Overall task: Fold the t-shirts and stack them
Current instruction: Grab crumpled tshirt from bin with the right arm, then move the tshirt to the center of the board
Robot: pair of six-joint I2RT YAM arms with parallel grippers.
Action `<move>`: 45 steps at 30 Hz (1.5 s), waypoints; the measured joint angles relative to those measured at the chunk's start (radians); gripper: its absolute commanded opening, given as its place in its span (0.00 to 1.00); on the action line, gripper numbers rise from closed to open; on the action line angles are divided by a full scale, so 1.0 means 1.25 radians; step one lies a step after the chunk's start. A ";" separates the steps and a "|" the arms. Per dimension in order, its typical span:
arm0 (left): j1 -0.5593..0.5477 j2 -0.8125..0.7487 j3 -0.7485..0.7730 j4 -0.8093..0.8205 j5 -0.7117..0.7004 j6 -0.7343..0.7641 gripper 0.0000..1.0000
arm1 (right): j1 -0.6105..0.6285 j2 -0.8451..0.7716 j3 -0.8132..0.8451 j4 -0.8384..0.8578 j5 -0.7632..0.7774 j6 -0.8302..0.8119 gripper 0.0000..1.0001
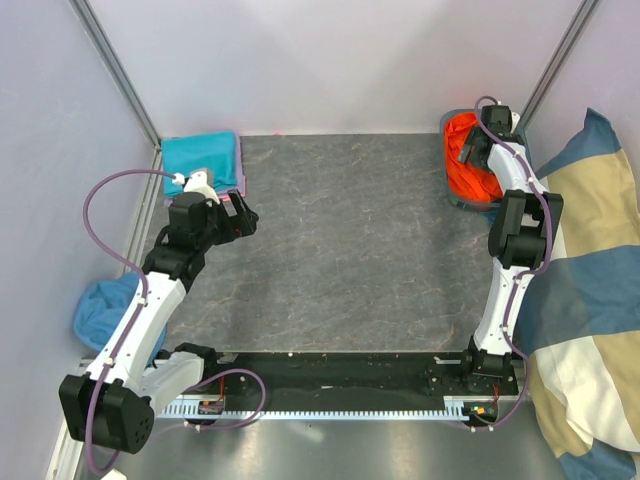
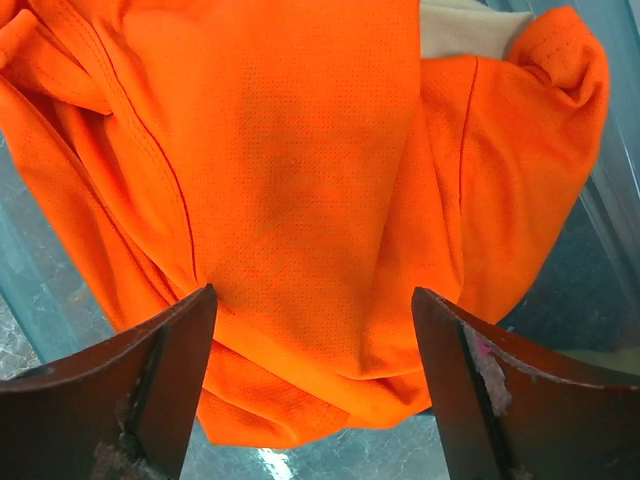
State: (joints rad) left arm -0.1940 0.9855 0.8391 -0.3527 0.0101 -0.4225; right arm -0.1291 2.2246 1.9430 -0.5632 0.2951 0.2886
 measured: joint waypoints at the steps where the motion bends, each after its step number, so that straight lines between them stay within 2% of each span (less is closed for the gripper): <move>1: 0.000 0.000 -0.001 0.000 0.000 0.000 1.00 | 0.000 0.000 0.000 0.000 -0.002 0.000 0.84; 3: 0.000 0.000 -0.003 -0.001 0.000 0.000 1.00 | 0.000 0.001 0.000 0.000 -0.003 0.000 0.81; 9: 0.000 -0.009 -0.014 -0.005 0.000 0.000 1.00 | -0.007 0.034 0.021 0.000 -0.013 0.000 0.60; 12: 0.000 -0.013 -0.019 -0.006 0.000 0.000 1.00 | -0.013 0.052 0.024 0.000 -0.026 -0.001 0.37; 13: 0.000 -0.013 -0.019 -0.006 0.000 0.000 1.00 | -0.014 0.056 0.024 0.000 -0.031 0.003 0.20; 16: 0.000 -0.015 -0.023 -0.008 0.000 0.000 0.99 | -0.015 0.059 0.030 0.000 -0.044 0.000 0.00; 21: 0.000 -0.018 -0.032 -0.010 0.000 0.000 0.99 | -0.018 0.051 0.024 0.013 -0.064 0.002 0.00; 27: 0.000 -0.020 -0.035 -0.010 0.000 0.000 0.98 | -0.022 -0.050 -0.012 0.058 -0.156 0.003 0.00; 32: 0.000 -0.020 -0.035 -0.010 0.001 0.000 0.97 | 0.011 -0.162 0.072 0.075 -0.207 0.002 0.00; 36: 0.000 -0.020 -0.035 -0.010 0.006 0.000 0.96 | 0.075 -0.242 0.207 0.078 -0.242 0.002 0.00; 39: 0.000 -0.020 -0.035 -0.010 0.016 0.000 0.96 | 0.146 -0.316 0.259 0.086 -0.275 0.002 0.00; 42: 0.000 -0.019 -0.035 -0.010 0.021 0.000 0.95 | 0.239 -0.417 0.226 0.094 -0.312 0.003 0.00; 45: 0.000 -0.020 -0.035 -0.010 0.022 -0.001 0.94 | 0.336 -0.556 0.078 0.107 -0.354 0.004 0.00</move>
State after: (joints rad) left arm -0.1940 0.9611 0.7952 -0.3653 0.0372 -0.4236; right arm 0.2909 1.5291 2.0411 -0.4301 -0.1478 0.2932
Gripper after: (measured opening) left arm 0.949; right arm 0.019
